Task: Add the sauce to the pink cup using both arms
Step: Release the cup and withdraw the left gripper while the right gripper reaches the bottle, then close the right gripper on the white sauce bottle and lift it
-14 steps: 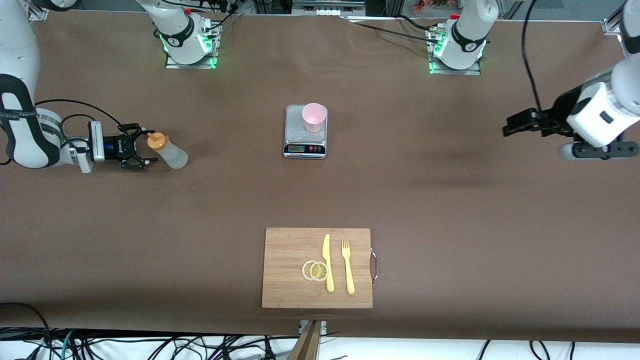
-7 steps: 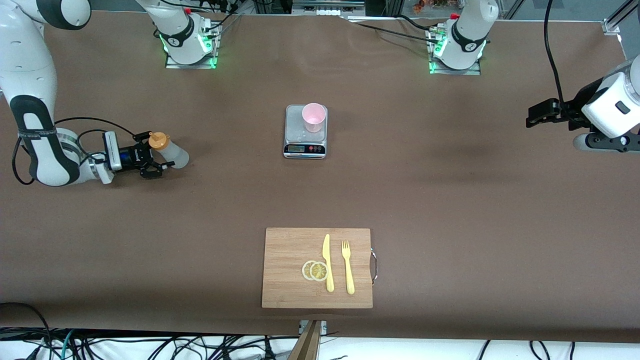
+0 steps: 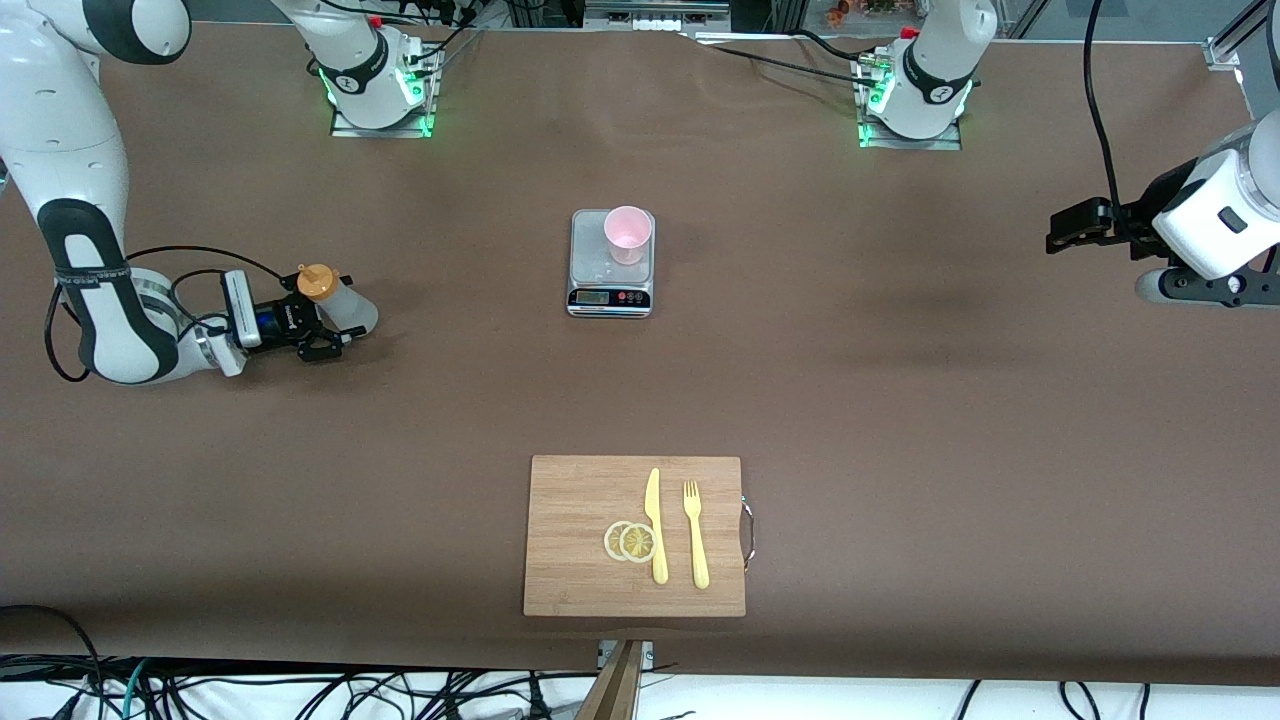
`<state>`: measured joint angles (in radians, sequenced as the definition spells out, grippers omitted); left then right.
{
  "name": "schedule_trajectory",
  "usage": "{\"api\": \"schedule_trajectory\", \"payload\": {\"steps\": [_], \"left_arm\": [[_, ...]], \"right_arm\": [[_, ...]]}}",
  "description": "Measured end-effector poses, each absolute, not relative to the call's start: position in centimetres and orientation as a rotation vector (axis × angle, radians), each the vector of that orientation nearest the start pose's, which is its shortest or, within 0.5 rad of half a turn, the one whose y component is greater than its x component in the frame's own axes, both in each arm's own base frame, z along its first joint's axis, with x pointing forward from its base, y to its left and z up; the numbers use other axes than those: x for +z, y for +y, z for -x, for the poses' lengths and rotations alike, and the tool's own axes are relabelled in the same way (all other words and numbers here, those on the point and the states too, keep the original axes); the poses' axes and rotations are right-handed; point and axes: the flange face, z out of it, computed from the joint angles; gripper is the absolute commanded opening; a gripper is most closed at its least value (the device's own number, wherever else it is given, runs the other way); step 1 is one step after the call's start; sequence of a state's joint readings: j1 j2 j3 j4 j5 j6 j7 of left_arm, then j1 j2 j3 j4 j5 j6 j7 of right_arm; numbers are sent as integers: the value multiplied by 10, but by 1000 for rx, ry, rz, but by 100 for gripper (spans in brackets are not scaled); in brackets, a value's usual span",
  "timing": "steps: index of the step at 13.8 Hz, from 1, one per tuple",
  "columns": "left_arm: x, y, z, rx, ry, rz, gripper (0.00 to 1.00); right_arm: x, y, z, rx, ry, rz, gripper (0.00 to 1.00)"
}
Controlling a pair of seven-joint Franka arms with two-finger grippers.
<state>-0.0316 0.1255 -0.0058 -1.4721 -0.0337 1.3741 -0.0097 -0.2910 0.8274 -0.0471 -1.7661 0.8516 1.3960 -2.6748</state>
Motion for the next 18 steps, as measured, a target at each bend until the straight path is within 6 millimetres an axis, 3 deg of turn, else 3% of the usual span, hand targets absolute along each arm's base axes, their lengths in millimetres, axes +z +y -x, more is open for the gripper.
{"api": "schedule_trajectory", "payload": {"steps": [3,6,8,12,15,18], "left_arm": [[583,-25,-570,360,49,3150,100],[583,-25,-570,360,51,3150,100],[583,-25,-570,360,51,3150,100],[583,-22,-570,360,43,3150,100],[583,-22,-570,360,43,3150,100],[583,-22,-570,360,43,3150,100]], "right_arm": [[98,-87,-526,-743,-1474,1115,35],[98,-82,-527,-731,-1462,1119,7],[99,-80,-527,-718,-1450,1129,1],[107,-68,-536,-599,-1365,1194,0],[139,-25,-570,-454,-1374,1248,0],[195,34,-603,-256,-1465,1334,0]]}}
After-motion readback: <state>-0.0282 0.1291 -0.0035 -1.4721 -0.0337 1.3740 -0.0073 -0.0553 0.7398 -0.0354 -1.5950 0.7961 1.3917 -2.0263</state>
